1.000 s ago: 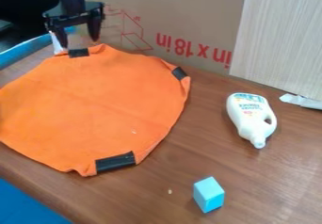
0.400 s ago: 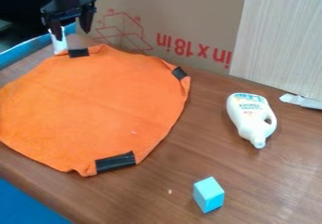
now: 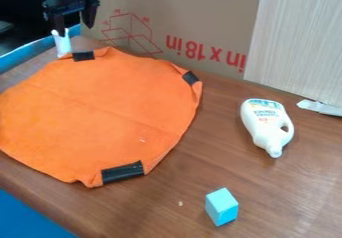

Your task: Move the white figure on the top edge of the cloth

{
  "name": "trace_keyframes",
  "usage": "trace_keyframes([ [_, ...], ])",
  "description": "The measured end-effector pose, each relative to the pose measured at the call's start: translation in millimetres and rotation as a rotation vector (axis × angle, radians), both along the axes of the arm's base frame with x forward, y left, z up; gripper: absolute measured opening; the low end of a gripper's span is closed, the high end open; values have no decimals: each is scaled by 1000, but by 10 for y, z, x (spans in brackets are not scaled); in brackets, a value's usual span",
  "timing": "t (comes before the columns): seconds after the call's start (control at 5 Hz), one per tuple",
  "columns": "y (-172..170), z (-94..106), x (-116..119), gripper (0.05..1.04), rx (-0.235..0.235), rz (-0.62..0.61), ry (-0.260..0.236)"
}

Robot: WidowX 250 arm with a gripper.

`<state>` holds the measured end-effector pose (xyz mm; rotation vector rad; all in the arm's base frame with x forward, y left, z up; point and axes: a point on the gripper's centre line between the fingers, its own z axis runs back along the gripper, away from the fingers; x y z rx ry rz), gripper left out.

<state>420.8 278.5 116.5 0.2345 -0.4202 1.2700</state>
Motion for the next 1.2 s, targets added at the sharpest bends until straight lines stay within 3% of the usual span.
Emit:
trace_keyframes([
  [0.6,288,-118,44,1001,-6,82,24],
  [0.8,321,-140,32,940,-4,92,31],
  [1.0,381,-153,-14,646,-14,109,27],
  [1.2,393,-163,-14,539,-13,105,22],
])
